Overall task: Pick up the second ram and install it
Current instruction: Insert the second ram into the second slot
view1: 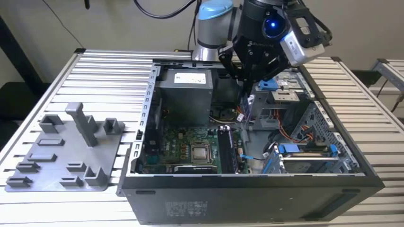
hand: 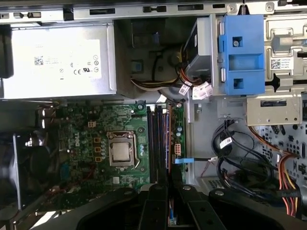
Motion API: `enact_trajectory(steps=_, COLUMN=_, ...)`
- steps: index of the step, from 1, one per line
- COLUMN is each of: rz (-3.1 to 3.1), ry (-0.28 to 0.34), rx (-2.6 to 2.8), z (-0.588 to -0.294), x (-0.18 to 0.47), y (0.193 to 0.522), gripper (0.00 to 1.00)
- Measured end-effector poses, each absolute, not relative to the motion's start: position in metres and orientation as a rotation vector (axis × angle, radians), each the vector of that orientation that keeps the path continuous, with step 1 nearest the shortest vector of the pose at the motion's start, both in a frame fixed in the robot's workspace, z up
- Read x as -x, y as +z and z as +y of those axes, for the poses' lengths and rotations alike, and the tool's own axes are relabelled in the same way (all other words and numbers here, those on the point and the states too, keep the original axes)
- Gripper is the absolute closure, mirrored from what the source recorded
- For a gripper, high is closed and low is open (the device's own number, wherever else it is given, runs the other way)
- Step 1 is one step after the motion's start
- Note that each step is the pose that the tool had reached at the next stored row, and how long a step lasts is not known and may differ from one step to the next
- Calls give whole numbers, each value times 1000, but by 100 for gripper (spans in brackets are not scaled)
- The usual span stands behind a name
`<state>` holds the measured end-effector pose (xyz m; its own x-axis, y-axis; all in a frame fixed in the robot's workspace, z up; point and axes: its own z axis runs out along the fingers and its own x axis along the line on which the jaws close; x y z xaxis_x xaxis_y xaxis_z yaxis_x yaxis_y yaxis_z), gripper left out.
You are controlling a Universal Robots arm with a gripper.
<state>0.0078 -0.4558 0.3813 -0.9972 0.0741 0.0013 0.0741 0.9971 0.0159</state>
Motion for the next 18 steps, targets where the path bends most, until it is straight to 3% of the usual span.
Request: enact_trajectory(steps=18, rz=-3139, ry=-23, rx=117, z=-456, x=-8, y=369, gripper=86)
